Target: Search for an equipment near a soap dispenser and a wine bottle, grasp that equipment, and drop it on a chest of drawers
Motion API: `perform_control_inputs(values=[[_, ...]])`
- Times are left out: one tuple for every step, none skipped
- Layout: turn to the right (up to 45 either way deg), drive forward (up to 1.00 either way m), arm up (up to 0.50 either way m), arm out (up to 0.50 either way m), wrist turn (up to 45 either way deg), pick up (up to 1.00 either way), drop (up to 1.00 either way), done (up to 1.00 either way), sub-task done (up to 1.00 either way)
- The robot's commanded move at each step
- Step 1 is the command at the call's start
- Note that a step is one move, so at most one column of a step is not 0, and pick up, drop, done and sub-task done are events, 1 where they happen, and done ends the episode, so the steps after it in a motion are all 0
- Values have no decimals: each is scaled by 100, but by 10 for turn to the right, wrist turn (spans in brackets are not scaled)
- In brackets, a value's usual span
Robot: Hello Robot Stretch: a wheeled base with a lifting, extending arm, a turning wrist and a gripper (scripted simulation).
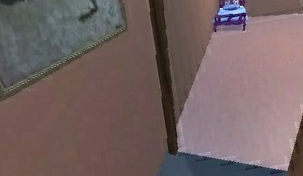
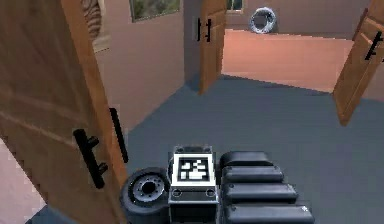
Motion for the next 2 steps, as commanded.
perform_control_inputs(values=[[0, 35, 0, 0, 0, 0, 0, 0, 0], [240, 0, 0, 0, 0, 0, 0, 0, 0]])
